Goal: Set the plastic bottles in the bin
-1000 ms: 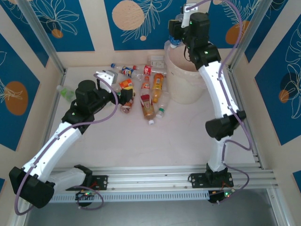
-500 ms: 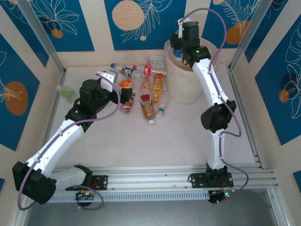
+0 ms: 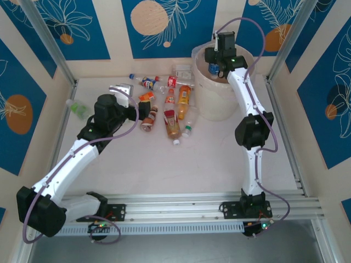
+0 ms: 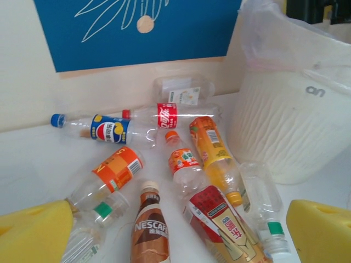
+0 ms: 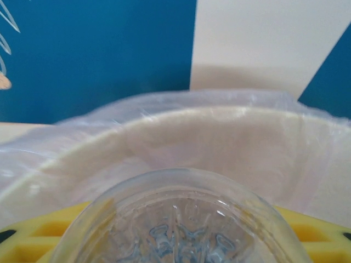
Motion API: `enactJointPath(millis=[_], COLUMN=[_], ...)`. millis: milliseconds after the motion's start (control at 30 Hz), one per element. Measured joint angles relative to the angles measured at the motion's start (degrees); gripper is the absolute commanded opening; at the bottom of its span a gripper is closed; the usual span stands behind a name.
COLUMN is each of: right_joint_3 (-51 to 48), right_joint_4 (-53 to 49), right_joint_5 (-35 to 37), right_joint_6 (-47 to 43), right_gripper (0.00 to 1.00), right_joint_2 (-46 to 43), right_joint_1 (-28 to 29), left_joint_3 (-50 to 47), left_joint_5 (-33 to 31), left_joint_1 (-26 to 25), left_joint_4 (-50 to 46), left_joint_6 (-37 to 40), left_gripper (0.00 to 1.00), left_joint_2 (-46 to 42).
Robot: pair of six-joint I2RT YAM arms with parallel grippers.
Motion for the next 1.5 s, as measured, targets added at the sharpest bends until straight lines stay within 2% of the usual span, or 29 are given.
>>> enactJointPath(millis=[333, 733, 1000, 1167, 1267, 1500], right_joint_3=[0.90, 2.40, 1.88, -4.20, -11.08, -36.30], right_joint_4=[-2.12, -4.24, -6.95, -6.91, -6.38, -2.56], right_joint_5=[-0.15, -0.20, 0.76, 2.21, 2.93, 5.81], right_joint_6=[0.81, -0.31, -0.72, -0.31, 0.98, 5.88], right_gripper=[0.85, 1.00, 0.99, 0.99, 0.99, 0.99], right_joint_2=[0.50, -0.46, -7.41, -16.76, -23.30, -38.86], right_joint_1=[-0.68, 0.26, 4.04, 7.65, 9.94, 15.56], left_joint_3=[-0.24, -0.35, -0.90, -0.90, -0.85, 1.33], left_joint_5=[-2.16, -5.27, -7.04, -8.35, -9.22, -11.69], left_joint_1=[0.42, 1.03, 1.55, 1.79, 1.97, 2.16], left_joint_4=[-0.20, -0.76, -1.64, -3.28, -4.26, -9.60], left_joint_6=[-1.68, -3.17, -4.50, -5.01, -5.79, -7.74], left_gripper=[1.00, 1.00, 1.00, 1.00, 1.00, 1.00], left_joint_2=[0.13, 0.13, 0.13, 0.20, 0.92, 6.49])
